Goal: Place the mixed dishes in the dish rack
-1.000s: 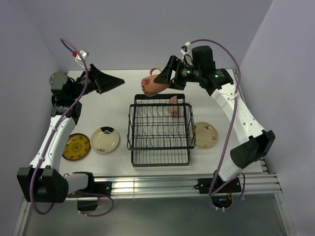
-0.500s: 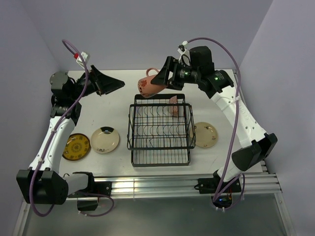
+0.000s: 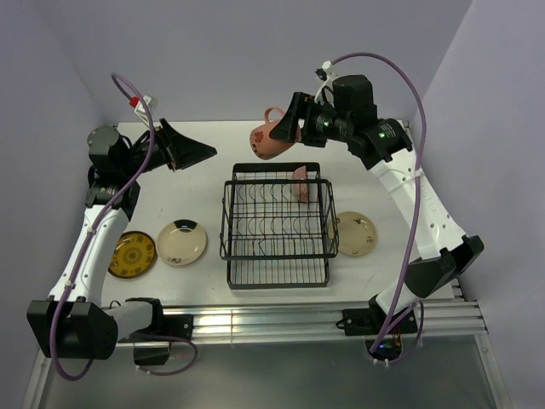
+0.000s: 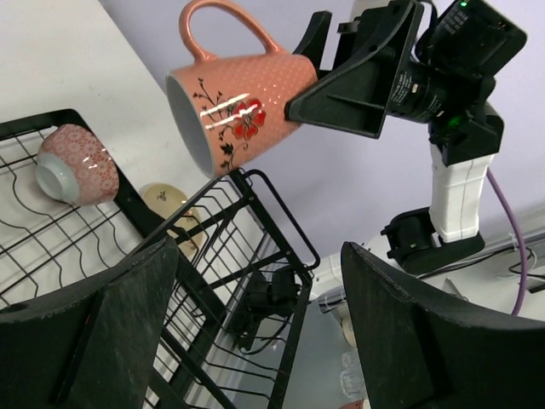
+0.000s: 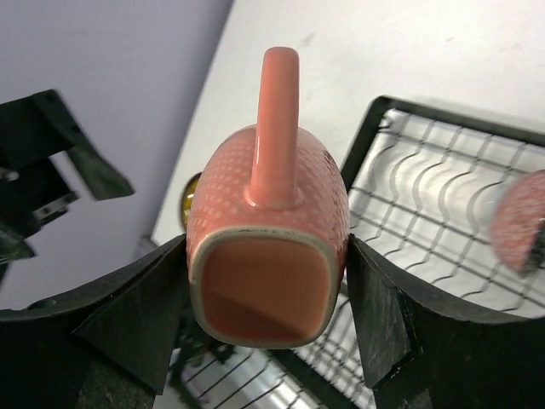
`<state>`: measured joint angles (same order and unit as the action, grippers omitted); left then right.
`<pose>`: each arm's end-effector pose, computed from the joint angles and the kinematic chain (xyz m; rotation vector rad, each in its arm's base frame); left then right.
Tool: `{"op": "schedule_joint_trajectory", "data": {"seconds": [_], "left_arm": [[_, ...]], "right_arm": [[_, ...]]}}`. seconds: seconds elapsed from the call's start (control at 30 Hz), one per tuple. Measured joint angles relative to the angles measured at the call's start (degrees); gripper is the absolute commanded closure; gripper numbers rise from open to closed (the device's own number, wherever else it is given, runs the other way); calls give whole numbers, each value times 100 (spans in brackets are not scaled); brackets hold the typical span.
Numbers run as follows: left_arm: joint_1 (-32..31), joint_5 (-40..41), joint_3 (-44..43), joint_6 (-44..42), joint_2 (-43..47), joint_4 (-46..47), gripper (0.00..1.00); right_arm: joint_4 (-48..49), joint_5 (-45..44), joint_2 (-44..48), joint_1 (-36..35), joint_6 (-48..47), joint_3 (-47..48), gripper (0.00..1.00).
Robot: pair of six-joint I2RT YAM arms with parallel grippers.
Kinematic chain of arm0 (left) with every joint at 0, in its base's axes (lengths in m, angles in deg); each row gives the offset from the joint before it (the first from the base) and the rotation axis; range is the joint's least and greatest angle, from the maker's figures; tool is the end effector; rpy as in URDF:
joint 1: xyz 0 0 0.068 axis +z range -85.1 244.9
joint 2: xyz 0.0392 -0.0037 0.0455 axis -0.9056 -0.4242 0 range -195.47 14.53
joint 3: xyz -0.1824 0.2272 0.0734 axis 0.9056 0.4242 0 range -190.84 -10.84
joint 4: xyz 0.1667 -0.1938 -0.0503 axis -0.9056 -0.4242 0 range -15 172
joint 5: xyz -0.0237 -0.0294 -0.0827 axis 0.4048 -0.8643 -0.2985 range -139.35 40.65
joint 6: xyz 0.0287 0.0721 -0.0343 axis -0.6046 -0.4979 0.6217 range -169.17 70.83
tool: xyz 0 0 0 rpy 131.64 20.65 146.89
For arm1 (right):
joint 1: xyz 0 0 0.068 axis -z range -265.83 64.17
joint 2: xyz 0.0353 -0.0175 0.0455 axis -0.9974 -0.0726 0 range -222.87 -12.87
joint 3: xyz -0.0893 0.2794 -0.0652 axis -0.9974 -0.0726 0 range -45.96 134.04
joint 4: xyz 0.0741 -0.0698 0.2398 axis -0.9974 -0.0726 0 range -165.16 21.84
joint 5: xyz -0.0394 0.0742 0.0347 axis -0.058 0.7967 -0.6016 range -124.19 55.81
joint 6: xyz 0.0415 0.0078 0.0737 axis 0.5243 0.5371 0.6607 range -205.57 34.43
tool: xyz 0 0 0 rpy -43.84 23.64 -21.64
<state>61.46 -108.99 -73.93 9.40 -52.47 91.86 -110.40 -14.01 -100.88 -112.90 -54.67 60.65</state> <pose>0.2600 -0.0802 0.4376 0.1499 1.7507 -1.5756 0.3034 0.1840 0.4827 -0.1726 2.0912 0.9848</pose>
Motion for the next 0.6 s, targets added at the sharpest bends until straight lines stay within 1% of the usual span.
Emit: {"op": "schedule_joint_trajectory", "data": {"seconds": [0.23,0.4,0.53,0.6], "left_arm": [[0,68,-44,-330,-31,-291,18],[0,168,-52,-560,-98,-522,18],[2,267,-52,-669,-166,-616,18],[2,284,-52,-684,-201,-619,18]], "right_arm": [[-114,-424,-68,219,-837,-28,100],[-11,-402,-68,560,-1255,-306,100],[94,-236,-87,874,-1488,-667,100],[92,-155,-160,984,-1628,-688,100]]}}
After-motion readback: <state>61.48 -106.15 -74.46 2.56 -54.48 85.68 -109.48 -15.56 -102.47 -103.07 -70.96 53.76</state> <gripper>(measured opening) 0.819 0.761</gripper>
